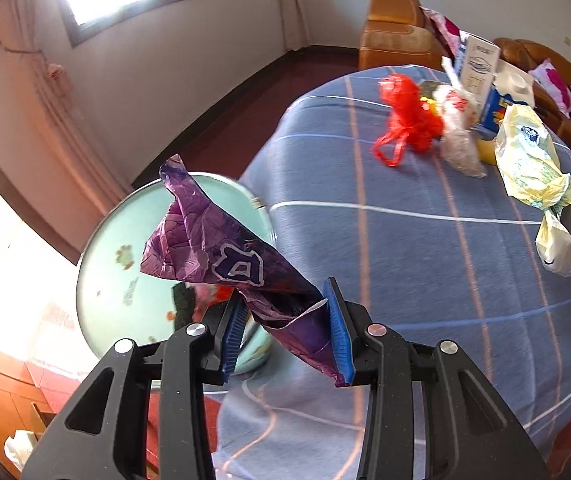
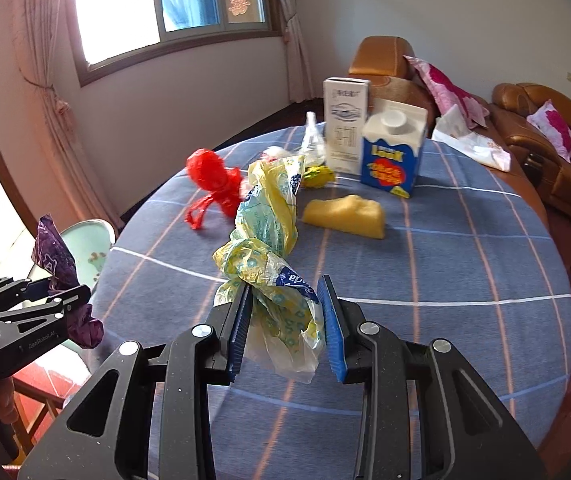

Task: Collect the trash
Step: 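Carry the purple bag and yellow-green wrapper over the bin with both tools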

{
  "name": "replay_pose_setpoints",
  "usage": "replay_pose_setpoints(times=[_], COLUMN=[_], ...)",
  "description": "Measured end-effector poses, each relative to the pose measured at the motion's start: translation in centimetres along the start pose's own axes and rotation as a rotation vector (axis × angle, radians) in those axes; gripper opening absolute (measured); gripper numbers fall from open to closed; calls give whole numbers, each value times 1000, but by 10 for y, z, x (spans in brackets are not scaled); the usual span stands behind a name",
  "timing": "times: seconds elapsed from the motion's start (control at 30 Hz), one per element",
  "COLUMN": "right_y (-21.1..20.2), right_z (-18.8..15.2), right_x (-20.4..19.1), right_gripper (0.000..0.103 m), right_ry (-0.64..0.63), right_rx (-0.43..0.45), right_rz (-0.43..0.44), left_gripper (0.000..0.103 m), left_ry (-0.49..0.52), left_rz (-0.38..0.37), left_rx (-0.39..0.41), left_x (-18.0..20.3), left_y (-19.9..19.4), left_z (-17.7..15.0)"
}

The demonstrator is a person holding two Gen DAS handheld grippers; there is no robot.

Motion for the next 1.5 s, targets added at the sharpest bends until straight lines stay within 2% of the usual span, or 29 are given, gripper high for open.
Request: replay_pose_setpoints(times=[0.73, 1.1, 1.5], right_y=[14, 22, 38], right_z=[5, 9, 12], right_x=[-123, -172, -213], right_gripper=[34, 34, 34], right_ry=[-151, -217, -266], right_rx=[-18, -26, -38], right_rz=[151, 199, 227], left_gripper=[38, 38, 38], left_ry=[-121, -165, -185], left_rz=[88, 90, 81], left_rx=[21, 13, -1], left_x=[-101, -130, -142], left_y=[-14, -9, 5], left_z=[-21, -25, -24])
Point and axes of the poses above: each gripper's, at about its wrist camera, not at the fingertips, and y roughly the way its jaws point, x to its right, z to its top, the point moved 6 cm from there along y, roughly the way its jaws point, and after that the axes turned 2 degrees about -z, right-handed, at the moved point
